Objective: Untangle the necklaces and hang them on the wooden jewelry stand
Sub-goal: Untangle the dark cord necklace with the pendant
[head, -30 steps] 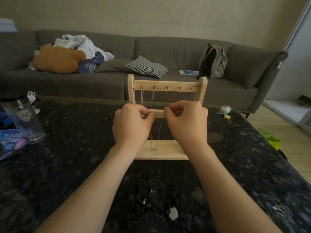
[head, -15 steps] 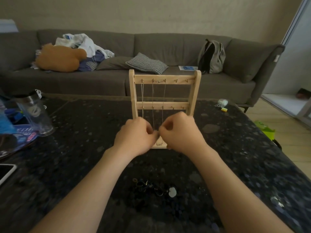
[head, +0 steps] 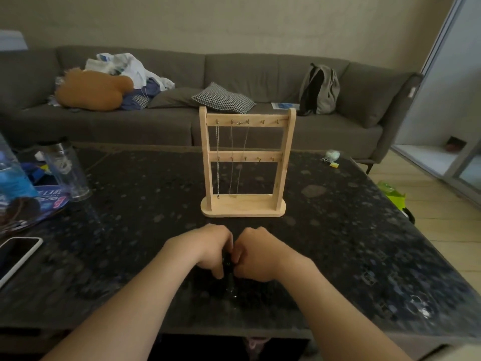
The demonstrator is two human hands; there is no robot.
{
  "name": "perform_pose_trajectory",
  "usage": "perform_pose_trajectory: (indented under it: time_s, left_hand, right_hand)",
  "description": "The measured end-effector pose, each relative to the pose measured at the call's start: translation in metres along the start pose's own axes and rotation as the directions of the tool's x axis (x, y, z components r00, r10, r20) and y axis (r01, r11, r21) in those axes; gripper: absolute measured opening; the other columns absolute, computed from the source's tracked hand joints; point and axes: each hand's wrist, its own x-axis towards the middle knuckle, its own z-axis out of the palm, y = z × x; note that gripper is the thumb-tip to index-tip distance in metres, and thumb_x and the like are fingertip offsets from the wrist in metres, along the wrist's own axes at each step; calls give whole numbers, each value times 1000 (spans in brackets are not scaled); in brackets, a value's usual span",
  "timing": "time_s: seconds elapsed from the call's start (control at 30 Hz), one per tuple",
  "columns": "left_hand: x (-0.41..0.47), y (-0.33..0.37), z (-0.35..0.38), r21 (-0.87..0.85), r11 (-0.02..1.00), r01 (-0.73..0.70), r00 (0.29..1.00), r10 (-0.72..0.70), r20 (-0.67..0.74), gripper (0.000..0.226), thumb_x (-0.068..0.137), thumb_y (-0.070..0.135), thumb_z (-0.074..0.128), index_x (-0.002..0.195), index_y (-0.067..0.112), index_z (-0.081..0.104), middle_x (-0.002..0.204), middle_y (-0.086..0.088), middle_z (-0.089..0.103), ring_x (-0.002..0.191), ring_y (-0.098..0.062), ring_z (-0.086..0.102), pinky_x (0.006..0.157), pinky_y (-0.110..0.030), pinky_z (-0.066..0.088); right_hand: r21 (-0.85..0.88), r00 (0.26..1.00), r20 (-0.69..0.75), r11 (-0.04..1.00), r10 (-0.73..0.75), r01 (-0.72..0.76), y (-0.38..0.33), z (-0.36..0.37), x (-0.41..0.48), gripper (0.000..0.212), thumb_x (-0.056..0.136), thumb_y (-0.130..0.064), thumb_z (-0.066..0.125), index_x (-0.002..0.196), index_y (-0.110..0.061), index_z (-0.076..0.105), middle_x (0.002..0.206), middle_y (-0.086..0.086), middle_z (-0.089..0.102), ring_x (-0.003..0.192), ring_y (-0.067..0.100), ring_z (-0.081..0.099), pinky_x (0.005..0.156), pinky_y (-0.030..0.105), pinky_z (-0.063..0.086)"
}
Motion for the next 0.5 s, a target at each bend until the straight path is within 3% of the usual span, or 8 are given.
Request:
perform_pose_trajectory:
  time_s: [0.2,0.3,0.4,0.5]
  left_hand:
    - [3,2,12,-41,999,-24,995,20,-100,30,93,17,77,117,33,66,120,5,60,103,-14,64,91,-35,59]
    - [4,7,9,-113,992,-58,993,46,-109,15,99,23,71,114,27,72,112,4,68,98,-13,68,87,-34,60]
    - [3,12,5,-207,975,-87,977,43,-207,15,104,32,65,104,23,77,103,0,74,92,-18,72,89,-43,63]
    - [5,18,0,-385,912,-142,933,-7,-361,20,109,33,55,101,24,71,93,-3,76,85,-20,74,84,-45,63]
  right_hand:
    - [-106,997,-70,994,13,-21,-2,10,-5,29,97,-18,75,125,-19,67,116,5,68,101,23,69,89,39,62]
    - [-101,998,-57,994,42,-47,2,6,-4,12,97,-17,72,107,-21,66,107,2,66,93,20,68,81,35,61]
    - [-31,989,-125,996,81,-85,5,-5,-6,21,96,-18,71,83,-22,56,91,1,64,77,16,64,63,30,52]
    - [89,960,-262,993,99,-78,4,-16,-6,13,96,-20,69,84,-18,65,84,3,69,73,19,68,65,37,61]
